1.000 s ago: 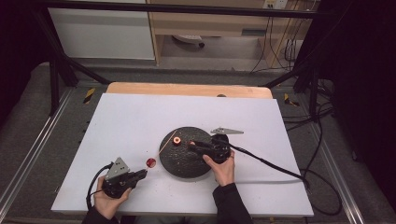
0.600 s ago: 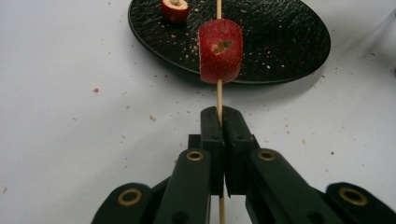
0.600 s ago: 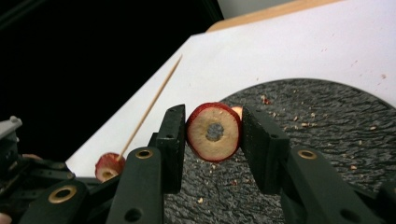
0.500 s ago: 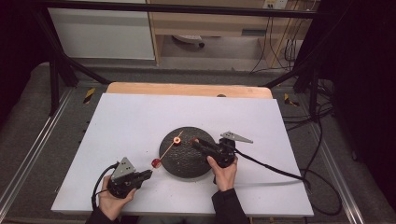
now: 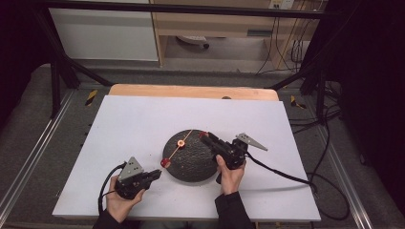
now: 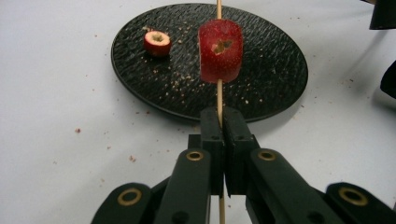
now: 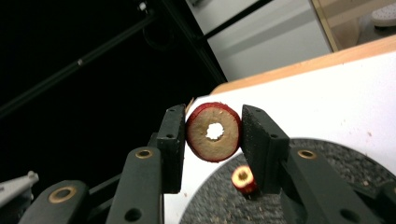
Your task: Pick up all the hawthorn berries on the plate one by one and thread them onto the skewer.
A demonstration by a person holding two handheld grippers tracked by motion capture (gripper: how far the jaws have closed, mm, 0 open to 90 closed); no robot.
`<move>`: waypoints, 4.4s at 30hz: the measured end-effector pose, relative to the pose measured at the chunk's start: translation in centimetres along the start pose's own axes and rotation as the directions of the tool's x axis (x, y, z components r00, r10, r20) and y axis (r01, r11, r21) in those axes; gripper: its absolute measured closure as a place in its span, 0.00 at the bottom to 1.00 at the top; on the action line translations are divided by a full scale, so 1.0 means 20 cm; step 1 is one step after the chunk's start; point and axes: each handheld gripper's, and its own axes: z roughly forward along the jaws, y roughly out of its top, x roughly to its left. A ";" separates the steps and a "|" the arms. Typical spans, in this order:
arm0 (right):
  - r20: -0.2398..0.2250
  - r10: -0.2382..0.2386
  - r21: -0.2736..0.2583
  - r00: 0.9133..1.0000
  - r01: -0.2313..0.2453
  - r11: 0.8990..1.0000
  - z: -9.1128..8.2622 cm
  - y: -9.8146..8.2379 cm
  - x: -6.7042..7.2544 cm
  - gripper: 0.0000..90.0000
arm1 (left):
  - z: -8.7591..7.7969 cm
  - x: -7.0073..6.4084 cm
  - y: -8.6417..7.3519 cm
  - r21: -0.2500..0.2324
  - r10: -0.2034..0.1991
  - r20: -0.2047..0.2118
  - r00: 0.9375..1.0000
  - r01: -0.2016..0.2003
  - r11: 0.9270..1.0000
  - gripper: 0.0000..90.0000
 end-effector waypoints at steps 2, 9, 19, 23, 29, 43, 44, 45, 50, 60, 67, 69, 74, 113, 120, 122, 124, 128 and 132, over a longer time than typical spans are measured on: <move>-0.001 0.011 -0.029 1.000 -0.011 1.000 0.00 0.01 0.00 0.69 | 0.00 0.00 0.01 -0.005 -0.004 0.002 1.000 0.004 1.000 0.98; -0.010 0.012 -0.094 1.000 -0.012 0.996 0.01 0.05 -0.01 0.69 | 0.01 -0.01 0.03 -0.015 -0.011 0.003 1.000 0.011 1.000 0.98; -0.030 0.037 -0.173 0.999 -0.042 0.984 0.02 0.09 -0.01 0.69 | 0.05 -0.07 0.06 -0.026 0.004 0.020 1.000 -0.004 1.000 0.98; -0.041 0.055 -0.195 0.998 -0.062 0.979 0.02 0.09 -0.01 0.69 | 0.06 -0.09 0.06 -0.032 0.002 0.029 1.000 -0.001 1.000 0.98; -0.049 0.075 -0.213 0.996 -0.084 0.973 0.03 0.09 -0.02 0.69 | 0.07 -0.11 0.07 -0.037 0.007 0.036 0.999 -0.006 0.999 0.98; -0.056 0.098 -0.224 0.994 -0.108 0.969 0.03 0.08 -0.02 0.69 | 0.08 -0.13 0.08 -0.049 0.002 0.041 0.999 0.000 0.999 0.98; -0.055 0.098 -0.224 0.994 -0.108 0.969 0.04 0.08 -0.02 0.69 | 0.08 -0.13 0.08 -0.049 0.003 0.042 0.999 -0.001 0.999 0.98; -0.054 0.098 -0.224 0.994 -0.108 0.969 0.04 0.08 -0.02 0.69 | 0.09 -0.13 0.08 -0.049 0.005 0.038 0.999 -0.003 0.999 0.98; -0.058 0.103 -0.219 0.993 -0.114 0.969 0.04 0.08 -0.02 0.69 | 0.09 -0.14 0.08 -0.052 -0.003 0.037 0.999 0.005 0.999 0.98; -0.073 0.131 -0.232 0.989 -0.144 0.962 0.05 0.06 -0.02 0.69 | 0.13 -0.18 0.11 -0.084 -0.033 0.009 0.999 0.034 0.996 0.98; -0.080 0.135 -0.223 0.988 -0.150 0.963 0.05 0.04 -0.02 0.69 | 0.15 -0.20 0.13 -0.092 -0.053 -0.002 0.999 0.053 0.994 0.98; -0.079 0.138 -0.214 0.987 -0.152 0.965 0.05 0.03 -0.02 0.69 | 0.16 -0.20 0.14 -0.094 -0.056 -0.002 0.998 0.055 0.994 0.98; -0.077 0.136 -0.199 0.988 -0.149 0.969 0.06 0.01 -0.02 0.69 | 0.18 -0.20 0.18 -0.097 -0.061 -0.001 0.998 0.060 0.993 0.98; -0.042 0.045 -0.068 0.998 -0.048 0.997 0.02 -0.08 0.01 0.59 | 0.27 -0.14 0.26 -0.075 -0.048 0.009 0.999 0.049 0.996 0.98; -0.012 -0.032 0.017 0.999 0.033 0.999 0.00 -0.05 -0.01 0.43 | 0.21 -0.07 0.19 -0.047 -0.048 -0.007 0.999 0.048 0.998 0.98; 0.003 -0.066 0.072 0.998 0.065 0.995 0.00 -0.04 -0.02 0.36 | 0.19 -0.05 0.17 -0.037 -0.042 -0.015 0.999 0.042 0.998 0.98; 0.014 -0.100 0.109 0.995 0.098 0.989 -0.01 -0.04 -0.03 0.32 | 0.16 -0.03 0.15 -0.030 -0.047 -0.021 0.999 0.046 0.998 0.98; 0.038 -0.151 0.179 0.988 0.142 0.974 -0.03 -0.04 -0.05 0.24 | 0.11 0.01 0.12 -0.010 -0.040 -0.032 0.999 0.040 0.999 0.98; 0.055 -0.218 0.264 0.974 0.196 0.944 -0.04 -0.04 -0.07 0.14 | 0.06 0.05 0.07 0.008 -0.037 -0.037 0.999 0.037 0.999 0.98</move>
